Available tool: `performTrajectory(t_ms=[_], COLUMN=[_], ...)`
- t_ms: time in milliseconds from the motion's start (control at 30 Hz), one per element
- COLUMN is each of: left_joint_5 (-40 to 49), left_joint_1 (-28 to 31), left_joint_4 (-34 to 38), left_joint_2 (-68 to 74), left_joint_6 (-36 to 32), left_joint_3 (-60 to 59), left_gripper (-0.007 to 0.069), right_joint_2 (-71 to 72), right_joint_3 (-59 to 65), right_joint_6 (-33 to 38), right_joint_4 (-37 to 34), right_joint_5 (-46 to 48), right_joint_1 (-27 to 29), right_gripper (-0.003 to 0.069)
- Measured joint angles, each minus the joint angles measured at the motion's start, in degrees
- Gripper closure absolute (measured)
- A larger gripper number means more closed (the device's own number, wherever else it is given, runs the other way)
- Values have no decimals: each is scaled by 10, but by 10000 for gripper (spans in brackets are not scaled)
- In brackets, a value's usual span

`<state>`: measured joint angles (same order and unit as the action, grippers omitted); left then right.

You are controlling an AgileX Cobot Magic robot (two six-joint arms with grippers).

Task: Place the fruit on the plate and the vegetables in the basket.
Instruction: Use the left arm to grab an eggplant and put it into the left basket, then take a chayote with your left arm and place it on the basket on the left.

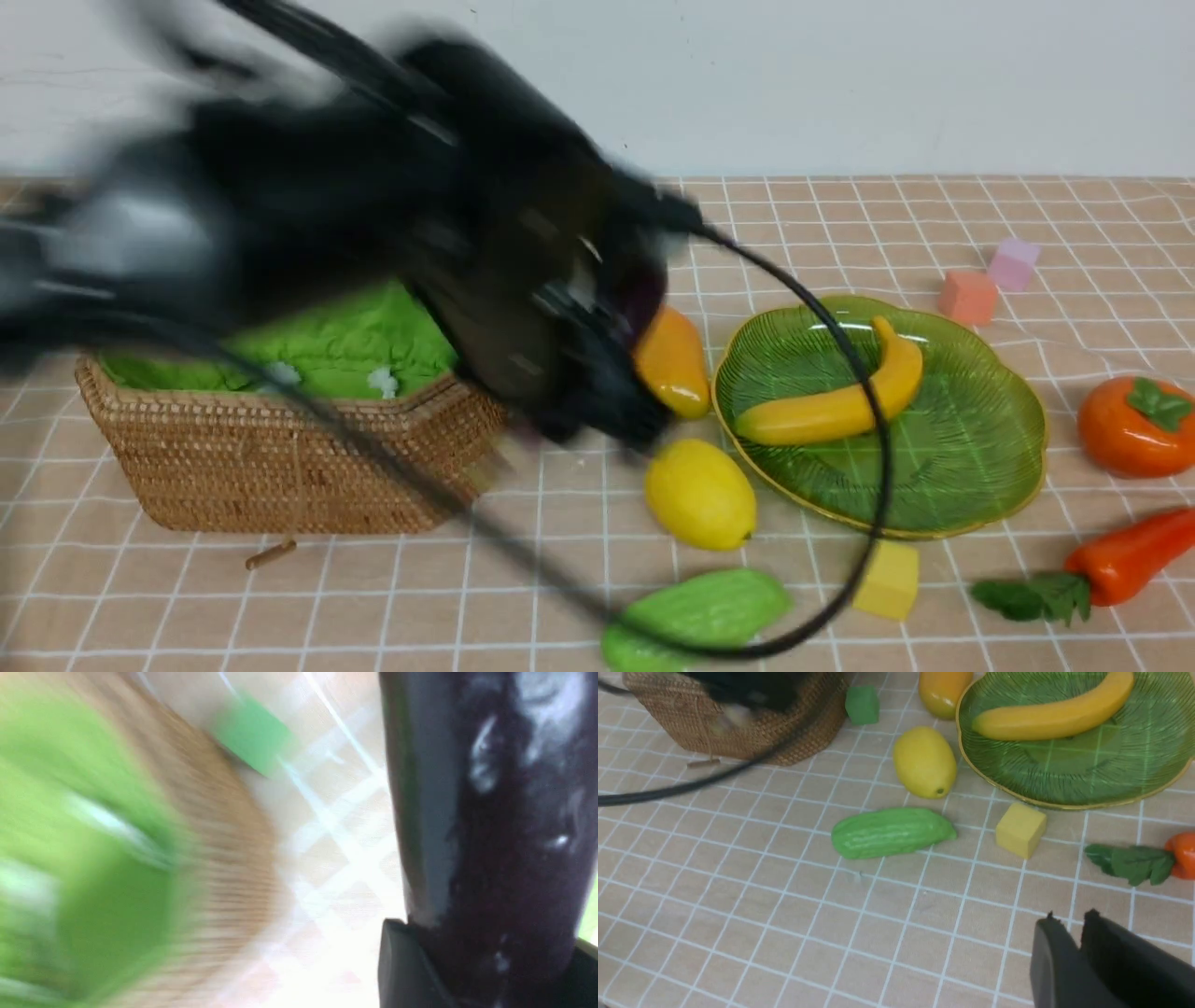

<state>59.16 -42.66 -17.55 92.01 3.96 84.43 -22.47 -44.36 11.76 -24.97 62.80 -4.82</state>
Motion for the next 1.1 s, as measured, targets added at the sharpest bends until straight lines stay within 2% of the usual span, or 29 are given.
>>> performTrajectory(t_ms=[67,100,200,233,267,300,400,500,600,633,667,700,733,767,833,867,900,967,1000,1033,1067,1100], left_joint_5=[-2,-4,-32,-41,-43,-58,-83,-115,-135,-136,-149,-155,-155,-157,-158,-161,-162,-162,-161,-146,-144,-112], left_joint_1=[42,53,148,179,185,230,291,319,322,322,322,322,322,322,322,321,320,294,290,254,244,190], left_joint_4=[-5,-5,6,15,19,39,80,100,95,94,89,89,88,89,96,127,132,205,211,255,265,301], left_joint_2=[-47,-54,-87,-88,-88,-84,-62,-35,-21,-20,-19,-20,-20,-24,-30,-42,-44,-66,-67,-75,-76,-72], left_joint_6=[-119,-143,-329,-379,-397,-462,-554,-609,-624,-625,-623,-618,-617,-600,-573,-523,-517,-442,-437,-406,-400,-381], left_joint_3=[-16,-22,-53,-62,-66,-82,-102,-107,-108,-108,-108,-108,-108,-108,-109,-109,-109,-109,-109,-109,-108,-108], left_gripper=[322,322,322,322,322,322,322,314,216,207,116,69,69,15,-3,8,13,138,151,263,277,412], right_joint_2=[0,0,0,0,0,0,0,0,0,0,0,0,0,0,0,0,0,0,0,0,0,0], right_joint_3=[0,0,0,0,0,0,0,0,0,0,0,0,0,0,0,0,0,-3,-3,-12,-15,-31], right_joint_6=[0,0,0,0,0,0,0,0,0,0,0,0,0,0,0,0,0,0,0,0,0,0], right_joint_4=[0,0,-2,-2,-2,-2,-3,-4,-4,-4,-4,-4,-4,-5,-7,-7,-7,-6,-6,-2,-1,7], right_joint_5=[-2,-3,-4,-4,-4,-4,-4,-8,-12,-12,-15,-17,-18,-21,-23,-23,-23,-19,-19,-5,-3,21], right_joint_1=[0,0,0,0,0,0,0,0,0,0,0,0,0,0,0,0,0,-1,-1,-1,-1,-1], right_gripper=[550,550,548,547,547,545,542,540,539,539,538,537,537,536,536,536,536,536,536,536,535,533])
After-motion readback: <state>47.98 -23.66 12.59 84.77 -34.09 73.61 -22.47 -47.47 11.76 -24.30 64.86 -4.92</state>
